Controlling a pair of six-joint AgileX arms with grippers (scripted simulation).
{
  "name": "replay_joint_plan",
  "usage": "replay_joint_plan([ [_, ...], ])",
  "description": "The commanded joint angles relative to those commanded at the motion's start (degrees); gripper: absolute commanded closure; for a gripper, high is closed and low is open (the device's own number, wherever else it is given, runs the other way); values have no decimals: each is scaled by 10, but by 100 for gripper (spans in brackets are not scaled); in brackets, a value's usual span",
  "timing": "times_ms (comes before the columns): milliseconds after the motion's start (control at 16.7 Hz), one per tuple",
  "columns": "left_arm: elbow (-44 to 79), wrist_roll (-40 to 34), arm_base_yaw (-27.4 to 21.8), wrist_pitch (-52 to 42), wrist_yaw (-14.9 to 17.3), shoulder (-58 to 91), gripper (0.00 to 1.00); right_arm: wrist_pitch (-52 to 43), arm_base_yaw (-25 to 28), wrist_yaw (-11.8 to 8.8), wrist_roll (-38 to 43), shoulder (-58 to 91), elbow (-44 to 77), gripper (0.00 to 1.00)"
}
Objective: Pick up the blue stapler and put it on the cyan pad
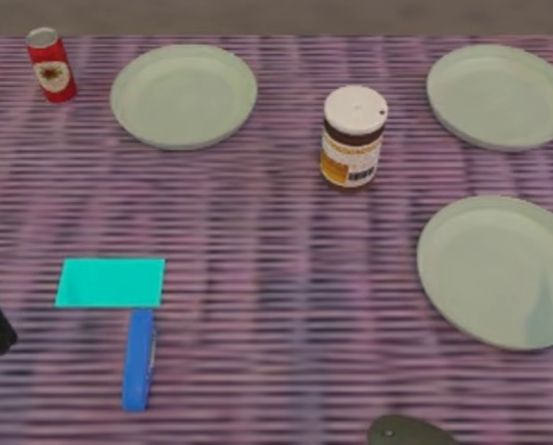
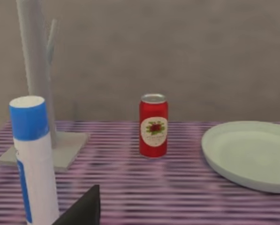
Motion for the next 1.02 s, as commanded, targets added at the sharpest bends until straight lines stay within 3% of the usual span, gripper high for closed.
replay_joint_plan([
  [420,87,-30,-33,-75,2,92,0,0,0,0,0,0,0,0],
  [1020,461,-158,-167,-422,-3,617,0,0,0,0,0,0,0,0],
])
